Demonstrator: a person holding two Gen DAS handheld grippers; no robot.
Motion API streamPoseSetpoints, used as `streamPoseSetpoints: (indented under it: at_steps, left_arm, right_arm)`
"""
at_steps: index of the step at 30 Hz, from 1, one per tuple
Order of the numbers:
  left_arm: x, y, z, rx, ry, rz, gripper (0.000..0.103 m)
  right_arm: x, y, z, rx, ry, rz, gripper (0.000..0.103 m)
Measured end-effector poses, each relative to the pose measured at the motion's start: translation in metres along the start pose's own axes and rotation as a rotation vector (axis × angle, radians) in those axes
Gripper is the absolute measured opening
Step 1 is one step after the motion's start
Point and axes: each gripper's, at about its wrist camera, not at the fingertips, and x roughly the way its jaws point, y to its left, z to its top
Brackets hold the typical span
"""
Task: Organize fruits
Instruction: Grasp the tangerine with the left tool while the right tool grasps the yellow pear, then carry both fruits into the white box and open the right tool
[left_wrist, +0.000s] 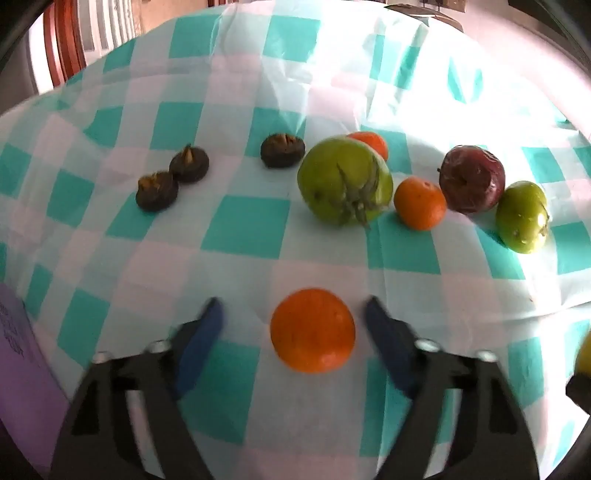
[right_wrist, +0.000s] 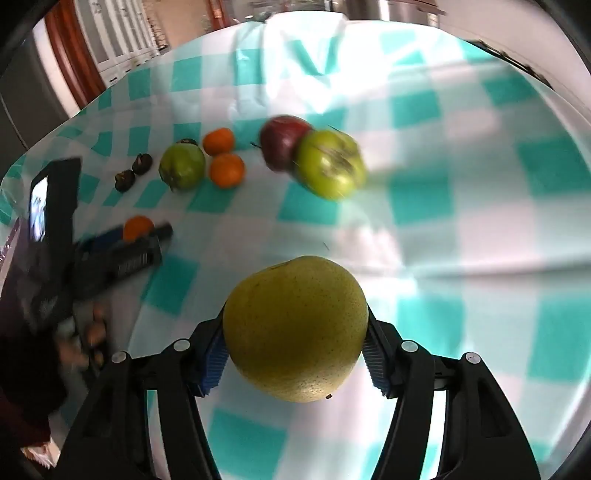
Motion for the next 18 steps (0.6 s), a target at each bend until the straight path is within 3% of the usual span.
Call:
streamPoseSetpoints:
  at_steps: [1,6,8,11,15,18]
  left_arm:
    - [0.000,-0.002,0.000,0.007,0.010,-0.027,0.038]
    - [-0.018,-0.008,-0.013,0.037,0.096,-0.029,0.036]
    - [-0.039,-0.015,-0.019,0.064,0.089,-0.021,0.036]
    - [-0.081,-0.027,-0.025,0.106,0.065,-0.007,0.036]
    - [-0.146,-0.043,-0.032,0.057,-0.003,-0.027,0.036]
    - [-0.192,-0.048,-0.031,0.054,-0.078,0.006,0.036]
  right_arm:
    - [-0.004,-0.004,-0.006,0.017,0.000,0.009,0.060]
    - [-0.033,-0.020,-0.017,0.051,-0.042,0.101,0.060]
    - [-0.043,-0.023,-0.012,0.042,-0.050,0.138,0.060]
    - [-0.066,-0.026,-0.013,0.026,-0.068,0.178,0.060]
    - [-0.100,-0.025,-0.010,-0.033,-0.115,0.242,0.060]
    - [-0.129,-0.022,-0.009,-0.083,-0.163,0.279,0.060]
